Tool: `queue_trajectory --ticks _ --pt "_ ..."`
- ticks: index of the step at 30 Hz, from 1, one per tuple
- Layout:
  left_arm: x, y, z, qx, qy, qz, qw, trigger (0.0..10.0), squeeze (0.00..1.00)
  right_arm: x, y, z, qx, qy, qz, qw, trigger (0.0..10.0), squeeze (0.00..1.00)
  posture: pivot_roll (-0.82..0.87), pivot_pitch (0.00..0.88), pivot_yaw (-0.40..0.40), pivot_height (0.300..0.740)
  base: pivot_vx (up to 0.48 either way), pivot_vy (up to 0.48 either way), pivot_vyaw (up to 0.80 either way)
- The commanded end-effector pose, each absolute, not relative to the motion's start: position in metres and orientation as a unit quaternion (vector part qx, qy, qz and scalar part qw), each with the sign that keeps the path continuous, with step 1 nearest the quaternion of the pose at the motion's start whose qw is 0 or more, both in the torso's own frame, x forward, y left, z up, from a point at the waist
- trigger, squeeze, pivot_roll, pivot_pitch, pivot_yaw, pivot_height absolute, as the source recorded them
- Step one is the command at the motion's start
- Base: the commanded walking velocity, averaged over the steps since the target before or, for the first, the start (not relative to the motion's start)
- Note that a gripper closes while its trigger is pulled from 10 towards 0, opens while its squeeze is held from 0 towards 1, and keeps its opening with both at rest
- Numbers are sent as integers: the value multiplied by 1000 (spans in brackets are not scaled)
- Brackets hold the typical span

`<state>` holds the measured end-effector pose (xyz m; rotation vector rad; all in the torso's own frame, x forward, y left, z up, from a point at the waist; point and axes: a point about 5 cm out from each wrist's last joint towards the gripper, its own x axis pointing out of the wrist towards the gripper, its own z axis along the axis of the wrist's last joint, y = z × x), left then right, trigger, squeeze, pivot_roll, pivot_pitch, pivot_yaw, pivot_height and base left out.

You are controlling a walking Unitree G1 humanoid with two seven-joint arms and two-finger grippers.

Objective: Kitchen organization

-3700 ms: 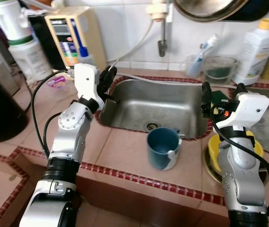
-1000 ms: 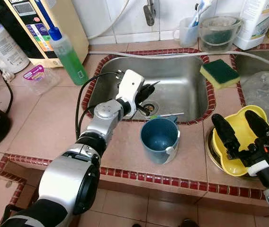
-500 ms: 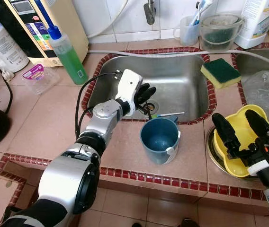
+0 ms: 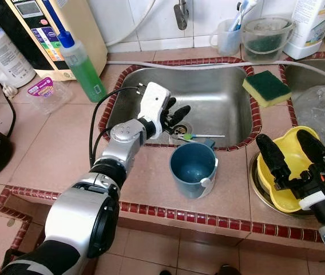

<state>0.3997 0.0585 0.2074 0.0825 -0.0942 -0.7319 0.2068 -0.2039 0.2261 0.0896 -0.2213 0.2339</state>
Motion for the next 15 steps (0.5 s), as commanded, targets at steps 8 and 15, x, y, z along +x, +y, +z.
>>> queue_trajectory --ticks 8,15 --pt "403 68 212 45 -45 -353 933 10000 16 209 -202 225 57 -112 120 985 10000 0 -345 221 238 740 0 0 0" --pt "403 68 216 45 -58 -357 931 10000 0 213 -203 230 67 -138 116 981 10000 0 -340 208 234 740 0 0 0"
